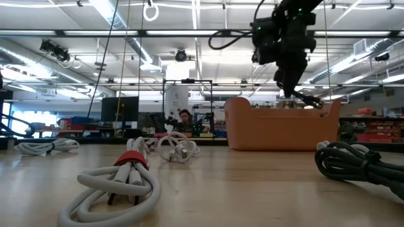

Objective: Pick and place USB-C Cables
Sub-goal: Put the black USB cable into the orange bin

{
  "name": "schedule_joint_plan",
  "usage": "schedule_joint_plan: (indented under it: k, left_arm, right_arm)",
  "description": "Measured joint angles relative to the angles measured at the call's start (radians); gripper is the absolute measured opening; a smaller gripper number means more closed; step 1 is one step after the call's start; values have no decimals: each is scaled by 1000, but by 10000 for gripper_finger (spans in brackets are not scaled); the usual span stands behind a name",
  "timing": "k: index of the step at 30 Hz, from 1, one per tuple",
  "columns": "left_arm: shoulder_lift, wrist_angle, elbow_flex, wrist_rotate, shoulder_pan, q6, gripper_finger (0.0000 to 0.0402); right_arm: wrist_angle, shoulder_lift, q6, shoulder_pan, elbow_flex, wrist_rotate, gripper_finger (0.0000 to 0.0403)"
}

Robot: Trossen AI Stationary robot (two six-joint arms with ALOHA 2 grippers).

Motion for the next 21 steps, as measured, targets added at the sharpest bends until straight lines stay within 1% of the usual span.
schedule_joint_plan:
  k: [4, 11, 15, 21]
  left_arm:
    - [0, 0, 0, 0, 0, -14, 213]
    - [0, 0, 0, 0, 0, -14, 213]
    - [0, 0, 0, 0, 0, -14, 213]
    - [0, 0, 0, 0, 0, -14, 213]
  right_arm:
    - [-12, 85, -113, 20, 33, 2, 20]
    - [-19, 216, -243, 22, 135, 71, 20]
    - [-21, 275, -283, 20, 185, 82, 20]
    - [-25, 330, -290, 21, 192, 64, 20]
